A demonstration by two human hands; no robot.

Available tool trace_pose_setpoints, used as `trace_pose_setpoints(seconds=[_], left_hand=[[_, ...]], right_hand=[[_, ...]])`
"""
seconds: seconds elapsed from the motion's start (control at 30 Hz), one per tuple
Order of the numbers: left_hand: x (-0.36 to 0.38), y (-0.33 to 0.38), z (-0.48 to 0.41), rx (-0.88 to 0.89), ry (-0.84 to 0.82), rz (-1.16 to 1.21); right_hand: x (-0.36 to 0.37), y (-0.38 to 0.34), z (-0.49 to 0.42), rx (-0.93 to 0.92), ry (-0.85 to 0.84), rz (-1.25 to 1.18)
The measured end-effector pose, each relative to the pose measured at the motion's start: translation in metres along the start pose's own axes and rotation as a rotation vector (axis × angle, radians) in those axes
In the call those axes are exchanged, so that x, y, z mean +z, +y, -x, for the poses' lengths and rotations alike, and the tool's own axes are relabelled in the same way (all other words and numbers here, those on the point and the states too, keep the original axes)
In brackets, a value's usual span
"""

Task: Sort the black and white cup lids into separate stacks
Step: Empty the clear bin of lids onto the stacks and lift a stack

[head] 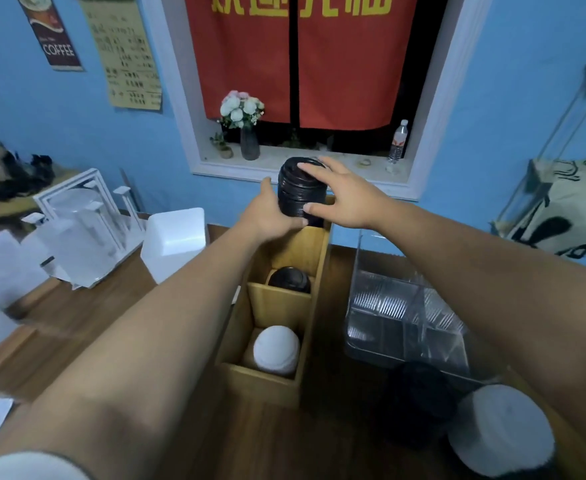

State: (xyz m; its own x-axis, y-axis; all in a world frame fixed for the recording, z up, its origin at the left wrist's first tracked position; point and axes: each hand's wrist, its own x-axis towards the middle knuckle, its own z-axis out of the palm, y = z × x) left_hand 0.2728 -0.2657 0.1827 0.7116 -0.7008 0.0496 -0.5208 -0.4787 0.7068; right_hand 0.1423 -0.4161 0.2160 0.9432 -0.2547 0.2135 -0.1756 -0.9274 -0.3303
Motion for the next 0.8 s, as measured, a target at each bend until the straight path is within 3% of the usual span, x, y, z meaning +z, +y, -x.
trace_pose_setpoints(seconds=[0.17, 0.33, 0.5, 0.63, 0.8], left_hand=[[-0.006, 0.004, 0.053, -0.017, 0.081, -0.073], [0.022, -0.004, 0.163, 0.159, 0.258, -0.055], [0.091, 0.005, 0.296, 0.364, 0.0, 0.084], [0.149, 0.025, 0.355, 0.364, -0.342, -0.004], [0.205, 0.045, 0.368, 0.252, -0.443, 0.028]], right_hand=[[-0.032, -0.011, 0.042, 0.042, 0.037, -0.133], [-0.044, -0.023, 0.171, 0.04, 0.135, -0.152], [-0.012, -0.005, 0.309, 0.138, 0.229, 0.002], [0.024, 0.007, 0.381, 0.306, 0.328, -0.088], [0.057, 0.018, 0.418, 0.299, 0.292, -0.041]])
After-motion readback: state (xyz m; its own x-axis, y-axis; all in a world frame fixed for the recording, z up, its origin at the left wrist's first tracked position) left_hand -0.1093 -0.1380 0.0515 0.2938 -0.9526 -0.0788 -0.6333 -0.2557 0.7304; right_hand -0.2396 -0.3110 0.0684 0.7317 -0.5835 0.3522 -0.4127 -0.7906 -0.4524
